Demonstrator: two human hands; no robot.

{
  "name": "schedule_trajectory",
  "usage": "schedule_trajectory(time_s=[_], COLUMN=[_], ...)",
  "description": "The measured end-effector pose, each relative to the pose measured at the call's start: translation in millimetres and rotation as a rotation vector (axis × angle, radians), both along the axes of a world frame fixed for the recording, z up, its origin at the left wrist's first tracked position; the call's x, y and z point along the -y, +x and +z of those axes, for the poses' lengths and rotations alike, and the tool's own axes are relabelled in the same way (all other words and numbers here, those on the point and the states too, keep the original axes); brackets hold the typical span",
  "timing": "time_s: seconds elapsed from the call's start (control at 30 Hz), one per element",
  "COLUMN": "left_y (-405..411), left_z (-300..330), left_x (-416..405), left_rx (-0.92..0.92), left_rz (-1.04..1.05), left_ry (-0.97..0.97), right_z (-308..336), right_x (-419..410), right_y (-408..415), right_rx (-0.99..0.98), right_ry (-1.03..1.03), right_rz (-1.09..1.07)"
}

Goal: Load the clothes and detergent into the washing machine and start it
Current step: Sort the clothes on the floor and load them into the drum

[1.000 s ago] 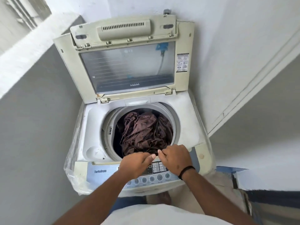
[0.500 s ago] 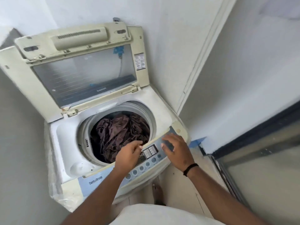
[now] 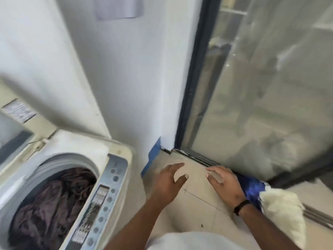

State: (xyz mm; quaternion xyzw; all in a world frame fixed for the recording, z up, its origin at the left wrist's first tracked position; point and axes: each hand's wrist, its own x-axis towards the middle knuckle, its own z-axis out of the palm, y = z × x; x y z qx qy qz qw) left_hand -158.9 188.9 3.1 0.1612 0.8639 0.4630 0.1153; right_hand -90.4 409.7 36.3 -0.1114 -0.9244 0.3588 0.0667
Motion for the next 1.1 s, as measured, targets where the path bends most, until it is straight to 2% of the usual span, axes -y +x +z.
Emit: schedule_trajectory(time_s=[0.17, 0.27, 0.47, 0.63, 0.9, 1.1], left_y=[17, 45, 118, 153, 158, 159], left_z=[9, 15, 9, 1, -21, -59], left_x=[-86, -154, -270, -329, -386, -446], left_rx=[0.055, 0.094, 0.171, 0.221, 0.238, 0.319], left_rz=[-0.265, -0.372, -0.586, -0.696, -0.831, -0.881], left_ry=[-0.089, -0.077, -0.083, -0.131, -0.348, -0.381], right_z=[-4, -10, -29, -50, -74, -86], right_x=[-84, -132, -185, -215, -239, -286], right_y=[74, 124, 211, 271, 308, 311], right_rx=[-0.007, -0.012, -0.025, 0.022, 0.069, 0.184], right_ry=[-0.120, -0.109, -0.123, -0.264, -0.382, -0.409], right_rz=[-0.279, -0.418, -0.548, -0.718, -0.939, -0.986])
